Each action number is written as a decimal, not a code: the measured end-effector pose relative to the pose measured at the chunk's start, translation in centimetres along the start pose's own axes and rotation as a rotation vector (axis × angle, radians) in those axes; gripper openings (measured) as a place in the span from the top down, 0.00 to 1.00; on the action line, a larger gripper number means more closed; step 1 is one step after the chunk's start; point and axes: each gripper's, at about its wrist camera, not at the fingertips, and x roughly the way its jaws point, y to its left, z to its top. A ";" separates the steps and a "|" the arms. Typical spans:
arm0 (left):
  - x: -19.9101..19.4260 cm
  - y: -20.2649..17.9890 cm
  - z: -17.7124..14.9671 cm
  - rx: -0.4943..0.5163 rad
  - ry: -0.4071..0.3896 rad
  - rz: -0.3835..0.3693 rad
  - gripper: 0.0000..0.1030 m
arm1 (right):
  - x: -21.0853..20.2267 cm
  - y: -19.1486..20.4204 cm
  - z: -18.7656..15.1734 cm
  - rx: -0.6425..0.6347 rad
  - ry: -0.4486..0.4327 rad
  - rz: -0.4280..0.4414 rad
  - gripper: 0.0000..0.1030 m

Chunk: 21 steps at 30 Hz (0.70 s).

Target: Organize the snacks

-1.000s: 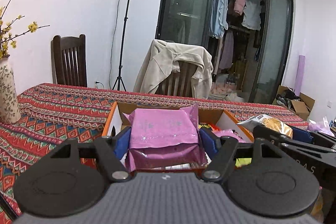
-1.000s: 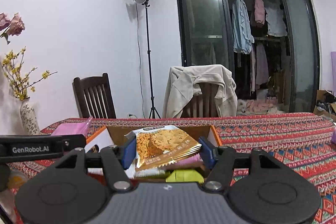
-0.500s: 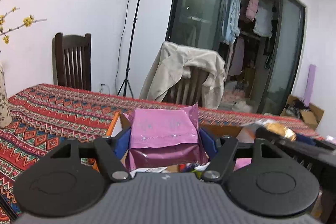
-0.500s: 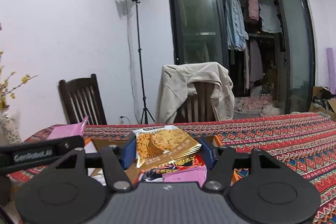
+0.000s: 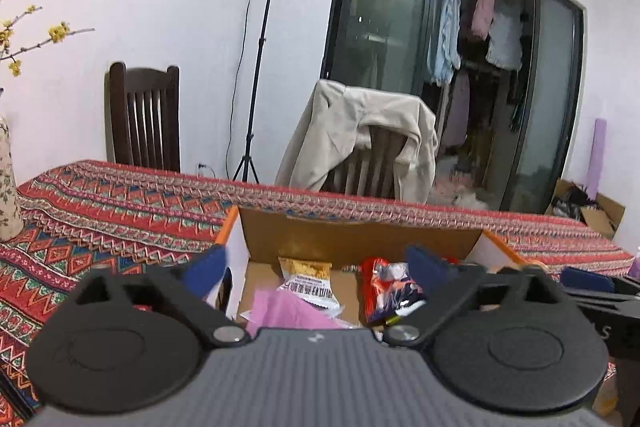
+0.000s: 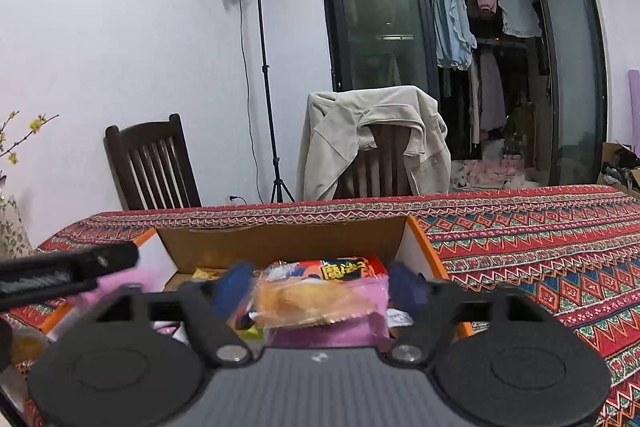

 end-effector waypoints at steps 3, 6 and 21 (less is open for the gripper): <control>-0.5 0.2 0.1 -0.013 -0.016 -0.004 0.00 | -0.3 -0.3 -0.2 0.012 -0.003 0.005 0.00; -0.8 0.1 0.2 -0.011 -0.015 0.003 0.00 | -0.6 -0.4 -0.4 0.015 -0.010 0.001 0.00; -9.7 -0.8 2.7 0.000 -0.142 -0.064 0.00 | -7.1 0.3 0.7 0.018 -0.062 -0.010 0.00</control>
